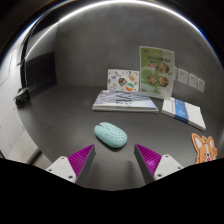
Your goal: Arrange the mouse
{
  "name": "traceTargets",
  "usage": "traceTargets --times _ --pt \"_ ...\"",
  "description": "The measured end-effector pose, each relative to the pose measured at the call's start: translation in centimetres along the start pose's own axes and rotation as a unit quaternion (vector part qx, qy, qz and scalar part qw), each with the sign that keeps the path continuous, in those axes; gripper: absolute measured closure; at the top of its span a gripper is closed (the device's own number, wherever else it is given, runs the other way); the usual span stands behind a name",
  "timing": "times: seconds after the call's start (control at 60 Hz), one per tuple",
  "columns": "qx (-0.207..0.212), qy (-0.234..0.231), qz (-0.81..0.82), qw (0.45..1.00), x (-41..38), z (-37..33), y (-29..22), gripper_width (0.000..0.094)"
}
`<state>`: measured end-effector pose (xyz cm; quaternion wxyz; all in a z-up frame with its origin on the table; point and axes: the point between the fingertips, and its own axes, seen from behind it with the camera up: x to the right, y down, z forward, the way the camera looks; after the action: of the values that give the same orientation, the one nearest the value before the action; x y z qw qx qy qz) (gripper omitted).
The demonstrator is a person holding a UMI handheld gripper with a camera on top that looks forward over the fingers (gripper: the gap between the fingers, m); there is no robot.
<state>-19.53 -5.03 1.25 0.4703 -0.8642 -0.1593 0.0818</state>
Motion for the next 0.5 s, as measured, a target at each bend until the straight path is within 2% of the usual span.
traceTargets --times 0.117,0.267,0.5 --pt "-0.024 0.011 -0.016 1.0 2.1 2.8 0.9 0.0116" --pt "-0.038 -0.025 0.002 0.999 1.4 5.2 -0.8 0.0125" --pt "-0.03 -0.007 0.014 0.999 2.7 9.6 -3.3 0.0133"
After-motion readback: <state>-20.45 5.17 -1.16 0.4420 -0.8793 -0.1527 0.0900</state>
